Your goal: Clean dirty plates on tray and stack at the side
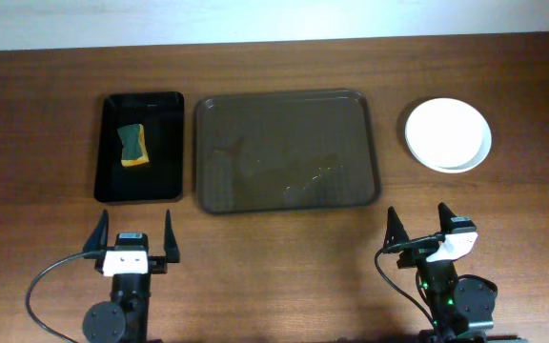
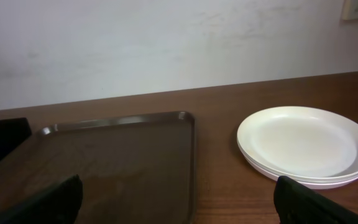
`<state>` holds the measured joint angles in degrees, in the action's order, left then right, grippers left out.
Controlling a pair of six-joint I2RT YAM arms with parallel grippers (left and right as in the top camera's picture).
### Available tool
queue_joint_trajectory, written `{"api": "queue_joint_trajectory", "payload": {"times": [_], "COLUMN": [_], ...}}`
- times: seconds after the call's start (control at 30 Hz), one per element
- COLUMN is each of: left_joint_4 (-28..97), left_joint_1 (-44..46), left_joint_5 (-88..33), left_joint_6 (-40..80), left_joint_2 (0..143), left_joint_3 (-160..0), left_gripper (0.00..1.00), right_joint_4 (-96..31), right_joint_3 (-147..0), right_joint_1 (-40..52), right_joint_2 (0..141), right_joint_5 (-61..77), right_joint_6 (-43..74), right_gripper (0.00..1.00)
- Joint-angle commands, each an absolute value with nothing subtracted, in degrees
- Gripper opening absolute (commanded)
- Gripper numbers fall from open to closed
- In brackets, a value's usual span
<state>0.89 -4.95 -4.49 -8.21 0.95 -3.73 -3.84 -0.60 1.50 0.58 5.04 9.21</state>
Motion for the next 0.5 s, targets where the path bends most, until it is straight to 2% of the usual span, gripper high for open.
{"api": "queue_joint_trajectory", "payload": {"times": [0.0,0.2,0.47], "left_joint_4": [0.0,4.6,4.4], "left_joint_1": [-5.1,-5.1,-5.1], "left_joint_5": [-4.6,-3.2,-3.2], "left_joint_6": [-10.9,-12.3,-12.3], "left_joint_2": [0.3,0.3,0.3], "left_joint_3": [-1.6,-0.5,-0.5], "left_gripper": [0.99,0.99,0.99], "right_joint_4": [-4.1,-4.1,-4.1], "right_joint_3": [-0.3,-0.3,-0.3], "right_joint_1": [1.9,1.9,1.9], "right_joint_2": [0.2,0.2,0.2], "right_joint_5": [5.0,5.0,5.0], "right_joint_6": [9.2,9.2,9.2], "right_gripper": [0.98,0.98,0.98]}}
